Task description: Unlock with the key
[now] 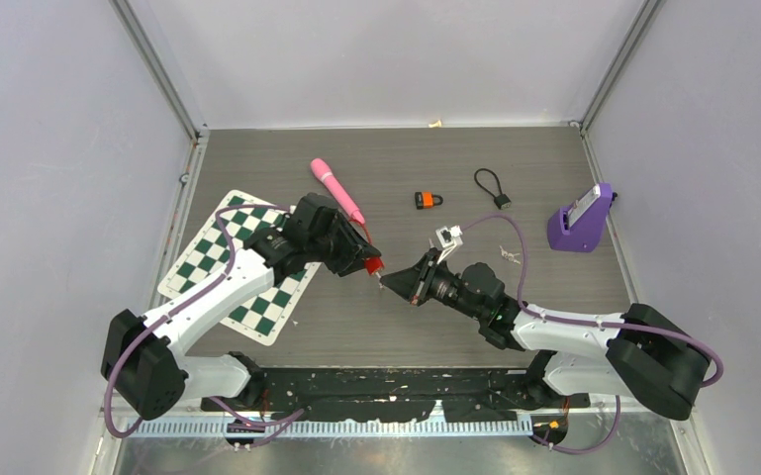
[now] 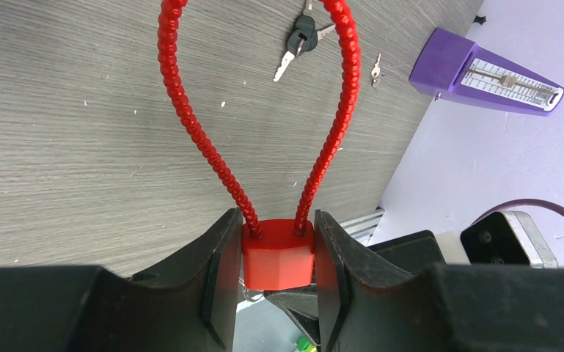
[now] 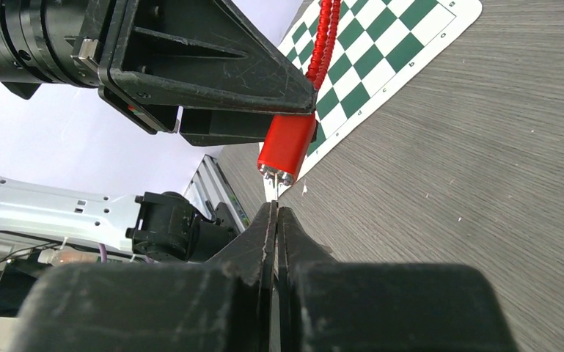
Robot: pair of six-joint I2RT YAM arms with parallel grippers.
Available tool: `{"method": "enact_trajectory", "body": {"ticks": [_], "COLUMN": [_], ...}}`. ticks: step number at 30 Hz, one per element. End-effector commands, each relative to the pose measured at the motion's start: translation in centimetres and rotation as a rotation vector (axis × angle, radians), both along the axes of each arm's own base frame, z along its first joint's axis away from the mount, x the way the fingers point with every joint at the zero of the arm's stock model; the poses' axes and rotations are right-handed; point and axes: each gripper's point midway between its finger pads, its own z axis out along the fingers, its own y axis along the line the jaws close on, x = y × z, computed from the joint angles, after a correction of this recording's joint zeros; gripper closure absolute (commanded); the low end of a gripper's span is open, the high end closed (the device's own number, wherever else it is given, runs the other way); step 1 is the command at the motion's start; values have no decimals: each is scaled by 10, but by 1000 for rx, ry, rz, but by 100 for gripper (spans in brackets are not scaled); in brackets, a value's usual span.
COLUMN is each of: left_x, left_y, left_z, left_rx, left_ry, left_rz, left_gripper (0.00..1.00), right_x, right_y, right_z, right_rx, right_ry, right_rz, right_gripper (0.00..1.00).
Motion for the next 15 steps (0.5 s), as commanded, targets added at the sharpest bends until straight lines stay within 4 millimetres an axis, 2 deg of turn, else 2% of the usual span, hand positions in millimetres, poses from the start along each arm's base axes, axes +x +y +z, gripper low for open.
{"method": "enact_trajectory", "body": {"ticks": [1,7,15], "left_x": [-2,-5,-8], "left_y": [-10,-16,-7], "left_z": [23,25,21], "left_rx": [-74,-82,3], "left_ry": [-59,-73,-96], "left_rz": [-30,-51,-44], "left_gripper": [90,91,91], "right_x": [5,7,15], "right_y": [-1,-1,-6], "right_z": [10,17,11], "right_rx": [40,64,2], "right_ry": [-16,-16,19], "right_rz": [-21,-19,-57], "right_gripper": [95,95,95]}}
